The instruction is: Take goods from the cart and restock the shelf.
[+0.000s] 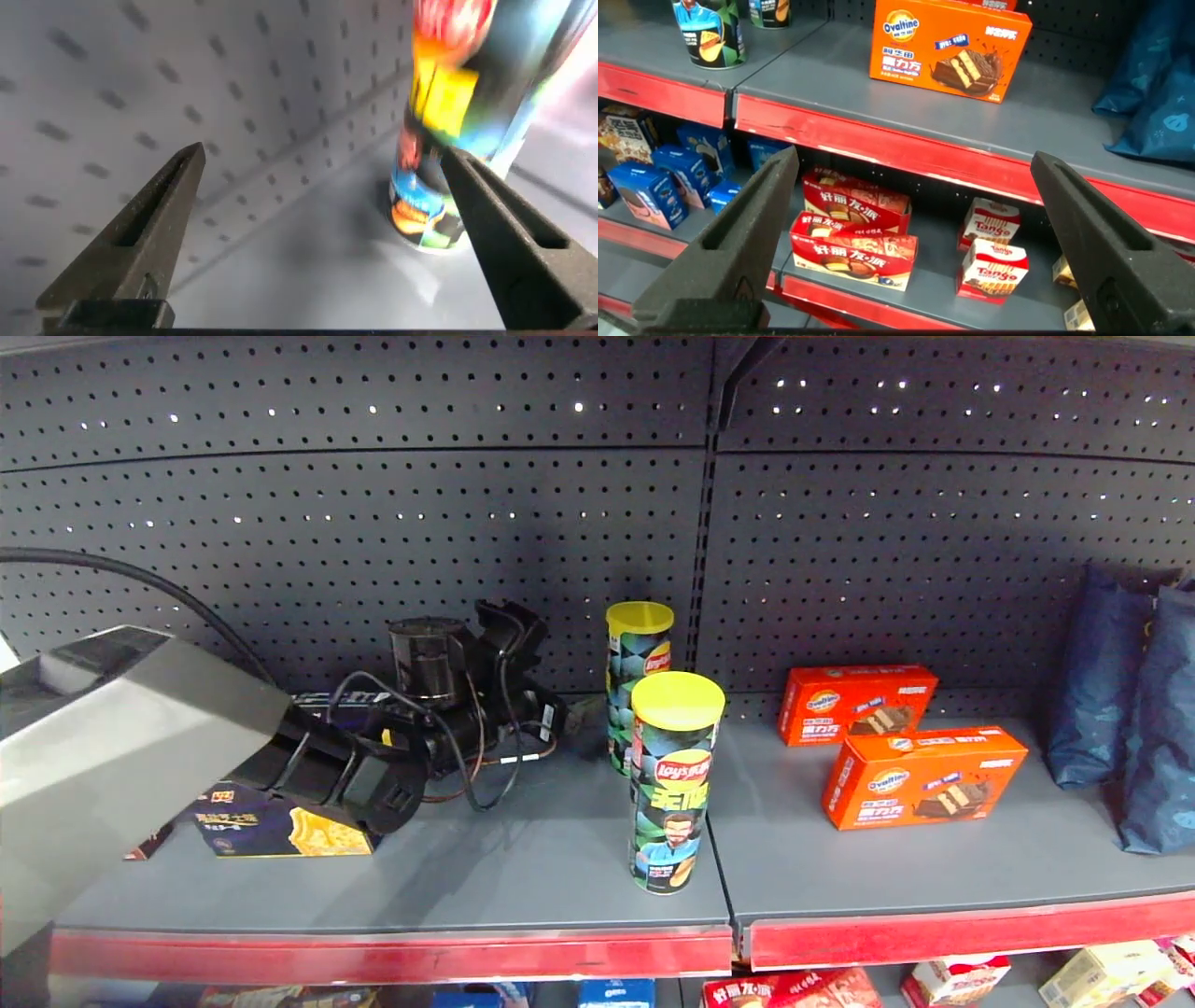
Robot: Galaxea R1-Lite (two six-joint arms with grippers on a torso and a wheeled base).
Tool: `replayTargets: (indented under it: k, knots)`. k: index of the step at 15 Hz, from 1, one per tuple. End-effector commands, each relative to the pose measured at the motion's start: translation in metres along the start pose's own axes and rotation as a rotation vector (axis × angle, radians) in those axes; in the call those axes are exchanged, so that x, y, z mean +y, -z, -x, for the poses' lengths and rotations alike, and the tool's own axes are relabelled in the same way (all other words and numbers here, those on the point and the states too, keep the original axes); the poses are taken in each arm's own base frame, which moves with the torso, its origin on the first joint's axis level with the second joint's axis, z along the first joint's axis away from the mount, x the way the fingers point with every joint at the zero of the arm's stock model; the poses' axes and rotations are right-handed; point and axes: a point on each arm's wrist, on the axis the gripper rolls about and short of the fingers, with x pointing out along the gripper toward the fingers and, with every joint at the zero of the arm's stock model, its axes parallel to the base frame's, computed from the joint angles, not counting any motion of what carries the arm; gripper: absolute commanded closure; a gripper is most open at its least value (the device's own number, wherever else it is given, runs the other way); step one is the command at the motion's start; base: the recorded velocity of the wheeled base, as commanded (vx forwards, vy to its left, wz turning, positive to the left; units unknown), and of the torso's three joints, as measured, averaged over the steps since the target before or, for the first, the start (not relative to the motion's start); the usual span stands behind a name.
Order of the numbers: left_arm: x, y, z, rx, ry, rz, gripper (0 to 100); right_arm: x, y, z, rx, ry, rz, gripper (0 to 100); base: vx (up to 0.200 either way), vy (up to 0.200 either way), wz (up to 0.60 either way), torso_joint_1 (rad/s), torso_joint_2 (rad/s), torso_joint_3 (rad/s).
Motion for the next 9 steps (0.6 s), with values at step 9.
replayTargets:
  k: [9]
  knots:
    - [-0.024,-0.078,0.165,-0.113,-0.211,-0.026,0,0.004,0.001,0.0,-0.008,-0.164,-0.014,0,0.0,0.0,0.0,0.0,0.0,0.0]
